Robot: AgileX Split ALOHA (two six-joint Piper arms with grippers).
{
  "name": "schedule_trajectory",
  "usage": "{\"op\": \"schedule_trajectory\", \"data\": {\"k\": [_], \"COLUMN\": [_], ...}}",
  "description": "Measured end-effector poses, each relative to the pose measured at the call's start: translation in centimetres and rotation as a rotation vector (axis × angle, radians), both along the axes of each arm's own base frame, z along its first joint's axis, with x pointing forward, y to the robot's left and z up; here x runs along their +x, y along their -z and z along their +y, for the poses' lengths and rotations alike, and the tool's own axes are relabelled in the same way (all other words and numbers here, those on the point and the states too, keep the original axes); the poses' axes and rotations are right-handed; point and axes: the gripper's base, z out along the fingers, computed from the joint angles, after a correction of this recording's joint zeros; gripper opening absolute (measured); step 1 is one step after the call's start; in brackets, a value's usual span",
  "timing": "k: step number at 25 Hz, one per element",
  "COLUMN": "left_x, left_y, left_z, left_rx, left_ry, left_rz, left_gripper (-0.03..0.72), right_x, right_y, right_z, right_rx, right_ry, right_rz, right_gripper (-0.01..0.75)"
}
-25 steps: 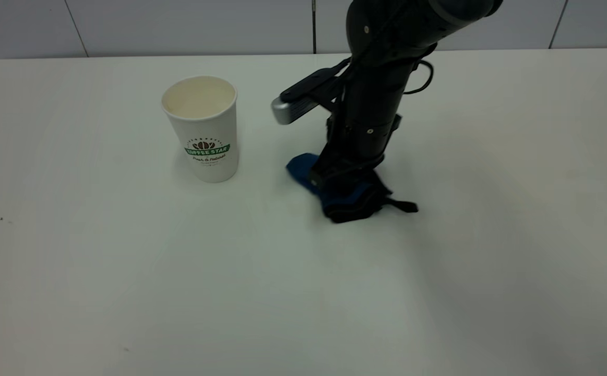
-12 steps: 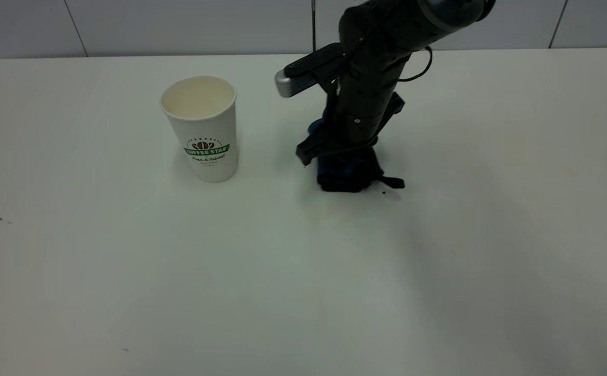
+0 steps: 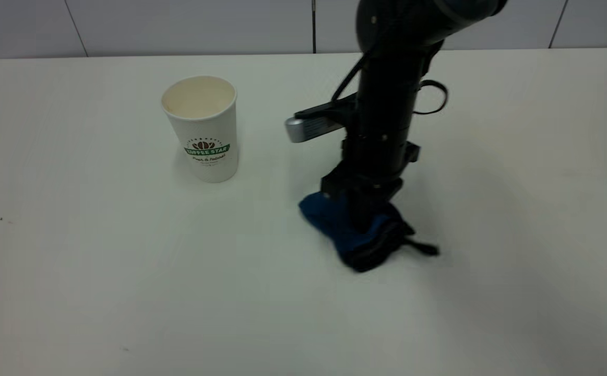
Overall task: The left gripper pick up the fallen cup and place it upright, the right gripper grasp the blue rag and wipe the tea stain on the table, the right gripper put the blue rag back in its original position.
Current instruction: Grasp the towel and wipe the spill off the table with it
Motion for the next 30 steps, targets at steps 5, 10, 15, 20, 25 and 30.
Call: {"op": "schedule_trajectory", "data": {"k": [5, 10, 15, 20, 25, 30], "left_x": [0.0, 0.0, 0.0, 0.0, 0.0, 0.0], "left_y": [0.0, 0.0, 0.0, 0.0, 0.0, 0.0], "left_z": [0.0, 0.0, 0.0, 0.0, 0.0, 0.0], "left_rx": [0.0, 0.0, 0.0, 0.0, 0.0, 0.0], "left_ry": [0.0, 0.0, 0.0, 0.0, 0.0, 0.0], "left_rz": [0.0, 0.0, 0.0, 0.0, 0.0, 0.0], "left_gripper": [0.521, 0.521, 0.521, 0.521, 0.521, 0.521], "right_x": [2.8, 4.5, 5.3, 5.4, 5.5, 5.3], "right_y": [-0.3, -0.4, -0.4, -0.5, -1.8, -9.2], "right_z": [-8.2, -14.0, -17.3, -18.5, -18.6, -18.2], "right_rx": [-0.195, -0.224, -0.21, -0.204, -0.209, -0.185], "right_ry": [0.223, 0.364, 0.451, 0.478, 0.497, 0.548], "right_rz": [-0.074, -0.148, -0.2, -0.214, -0.223, -0.225], "right_gripper": [0.045, 0.045, 0.056, 0.132, 0.425, 0.693]}}
